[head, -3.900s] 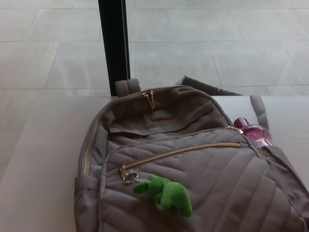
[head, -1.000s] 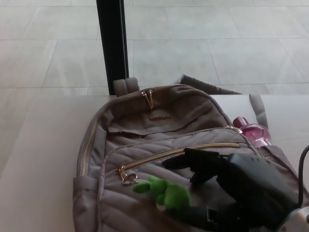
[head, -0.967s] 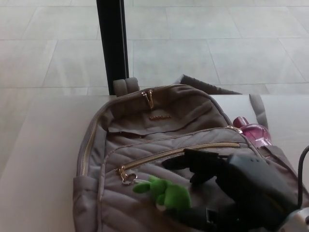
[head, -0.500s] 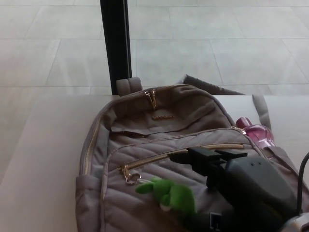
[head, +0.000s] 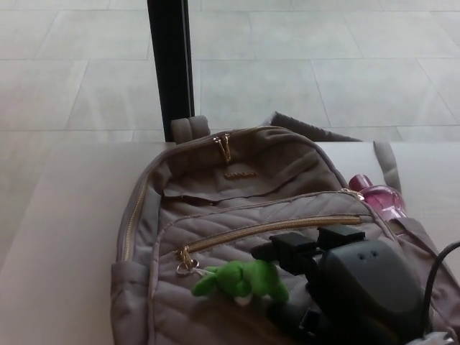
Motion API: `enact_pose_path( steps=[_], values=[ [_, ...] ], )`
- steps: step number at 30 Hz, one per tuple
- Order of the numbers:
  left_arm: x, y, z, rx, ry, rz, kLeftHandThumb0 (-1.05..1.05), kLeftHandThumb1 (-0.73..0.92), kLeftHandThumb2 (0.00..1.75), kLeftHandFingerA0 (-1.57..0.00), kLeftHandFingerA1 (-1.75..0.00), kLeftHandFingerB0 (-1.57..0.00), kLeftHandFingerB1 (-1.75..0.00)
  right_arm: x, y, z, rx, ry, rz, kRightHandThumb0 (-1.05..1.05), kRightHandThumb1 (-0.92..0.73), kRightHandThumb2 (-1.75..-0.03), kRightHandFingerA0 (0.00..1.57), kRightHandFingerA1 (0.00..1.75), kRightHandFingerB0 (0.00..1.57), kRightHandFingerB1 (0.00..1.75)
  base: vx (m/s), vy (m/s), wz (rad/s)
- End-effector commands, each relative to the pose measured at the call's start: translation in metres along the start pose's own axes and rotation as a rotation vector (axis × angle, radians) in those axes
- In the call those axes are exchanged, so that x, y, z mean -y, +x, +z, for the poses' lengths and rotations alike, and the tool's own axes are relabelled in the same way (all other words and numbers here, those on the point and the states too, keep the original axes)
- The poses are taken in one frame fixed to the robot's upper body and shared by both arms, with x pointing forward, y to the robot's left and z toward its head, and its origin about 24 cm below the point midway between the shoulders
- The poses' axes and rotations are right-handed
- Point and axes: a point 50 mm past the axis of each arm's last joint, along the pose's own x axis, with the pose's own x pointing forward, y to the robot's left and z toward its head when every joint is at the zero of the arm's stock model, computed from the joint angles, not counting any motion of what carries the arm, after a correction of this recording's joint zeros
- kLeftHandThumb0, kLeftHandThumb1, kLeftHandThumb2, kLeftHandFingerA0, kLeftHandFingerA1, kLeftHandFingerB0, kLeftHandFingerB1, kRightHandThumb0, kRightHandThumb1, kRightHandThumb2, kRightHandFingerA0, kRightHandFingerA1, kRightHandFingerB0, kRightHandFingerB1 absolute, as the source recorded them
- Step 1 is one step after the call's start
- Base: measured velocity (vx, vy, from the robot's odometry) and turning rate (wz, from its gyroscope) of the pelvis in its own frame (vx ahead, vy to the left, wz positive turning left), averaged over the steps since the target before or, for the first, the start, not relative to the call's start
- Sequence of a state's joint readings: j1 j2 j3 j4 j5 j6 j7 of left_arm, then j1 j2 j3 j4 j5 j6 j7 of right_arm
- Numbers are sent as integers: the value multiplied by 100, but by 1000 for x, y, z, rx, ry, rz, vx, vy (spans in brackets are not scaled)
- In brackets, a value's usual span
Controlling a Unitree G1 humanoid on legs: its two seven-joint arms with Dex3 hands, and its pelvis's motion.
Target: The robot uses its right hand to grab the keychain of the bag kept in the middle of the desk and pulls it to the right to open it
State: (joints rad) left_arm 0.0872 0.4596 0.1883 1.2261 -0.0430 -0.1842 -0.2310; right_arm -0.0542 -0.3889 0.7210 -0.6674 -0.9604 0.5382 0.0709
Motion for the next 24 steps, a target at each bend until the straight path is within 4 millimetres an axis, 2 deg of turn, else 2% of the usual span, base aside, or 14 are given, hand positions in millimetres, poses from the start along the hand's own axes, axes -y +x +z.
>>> enact_pose_path(
  steps=[1,2,3,6,10,12,14,15,16,17,20,22,23,24],
  values=[
    [-6,-1,4,34,39,41,-70,75,63,-65,-59,-60,-46,-31,-11,-2,-55,-56,154,-57,-50,-88,115,124,50,58,0,0,0],
    [-5,-1,4,37,26,44,-70,75,62,-68,-61,-61,-47,-32,-11,-1,-43,-49,151,-55,-49,-87,115,125,50,59,0,0,0],
    [-5,-1,4,39,18,45,-70,75,62,-70,-63,-61,-47,-32,-11,0,-37,-40,152,-51,-64,-60,107,137,57,46,0,0,0],
    [-5,-1,4,38,20,44,-70,77,63,-68,-60,-58,-46,-31,-12,0,-31,-34,160,-55,-67,-61,108,137,53,43,0,0,0],
    [-5,-1,3,35,9,52,-74,78,63,-72,-61,-61,-48,-29,-13,-4,-32,-39,138,-49,-70,-62,103,139,53,43,0,0,0],
    [-4,0,3,31,-12,52,-76,78,63,-69,-61,-58,-47,-28,-13,-6,-24,24,80,-41,-74,-69,101,162,59,49,0,0,0],
    [-4,0,2,32,-10,53,-77,80,64,-68,-59,-58,-47,-28,-13,-6,-15,54,57,-34,-74,-69,100,170,63,51,0,0,0],
    [-4,0,2,28,-1,56,-78,80,64,-68,-60,-58,-47,-27,-14,-5,-8,69,38,-31,-75,-74,106,174,67,55,0,0,0],
    [-4,0,2,28,4,55,-79,81,64,-66,-58,-57,-46,-27,-13,-4,14,85,5,-31,-73,-77,97,175,70,60,0,0,0],
    [-4,0,2,29,6,57,-79,81,64,-69,-62,-61,-48,-27,-13,-3,22,98,-6,-34,-78,-71,98,173,67,59,0,0,0],
    [-4,-1,2,32,20,55,-80,82,64,-69,-65,-63,-50,-28,-13,-3,31,117,-10,-39,-78,-71,98,172,63,58,0,0,0],
    [-3,0,2,33,65,60,-81,84,65,-72,-61,-66,-50,-28,-13,-3,35,96,15,-47,-76,-62,99,156,55,53,0,0,0],
    [-3,0,3,39,80,64,-82,84,65,-72,-61,-68,-50,-28,-12,-2,42,92,38,-51,-73,-66,99,154,47,52,0,0,0],
    [-3,0,3,42,73,60,-82,84,65,-73,-61,-68,-50,-28,-12,-1,46,88,51,-49,-55,-100,122,130,40,62,0,0,0]
  ],
)
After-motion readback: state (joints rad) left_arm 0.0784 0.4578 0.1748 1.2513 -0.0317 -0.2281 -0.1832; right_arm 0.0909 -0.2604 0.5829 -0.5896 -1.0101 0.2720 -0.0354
